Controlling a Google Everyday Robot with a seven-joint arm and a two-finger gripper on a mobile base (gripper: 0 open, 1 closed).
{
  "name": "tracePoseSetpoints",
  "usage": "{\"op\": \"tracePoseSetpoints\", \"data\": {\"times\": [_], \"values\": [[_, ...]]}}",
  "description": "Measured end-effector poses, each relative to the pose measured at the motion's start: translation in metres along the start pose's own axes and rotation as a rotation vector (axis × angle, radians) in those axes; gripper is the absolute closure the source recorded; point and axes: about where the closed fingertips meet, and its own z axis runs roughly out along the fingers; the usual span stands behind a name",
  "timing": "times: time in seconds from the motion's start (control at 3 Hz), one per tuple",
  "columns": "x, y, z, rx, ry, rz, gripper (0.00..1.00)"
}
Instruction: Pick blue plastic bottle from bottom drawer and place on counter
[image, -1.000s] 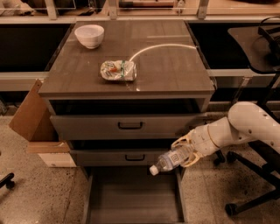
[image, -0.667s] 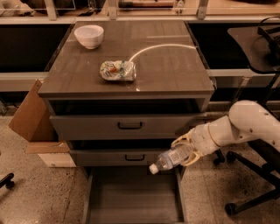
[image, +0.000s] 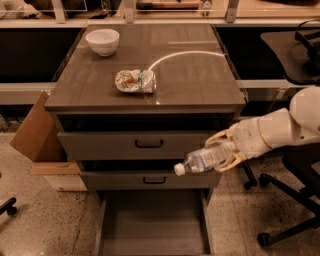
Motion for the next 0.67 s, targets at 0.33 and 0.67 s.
{"op": "tracePoseSetpoints", "data": {"times": [0.33,0.67], "values": [[-0.0185,-0.0463,-0.0450,0.085,0.019,0.061,1.00],[-0.0185,-0.0464,-0.0450,0.086,0.019,0.061,1.00]]}}
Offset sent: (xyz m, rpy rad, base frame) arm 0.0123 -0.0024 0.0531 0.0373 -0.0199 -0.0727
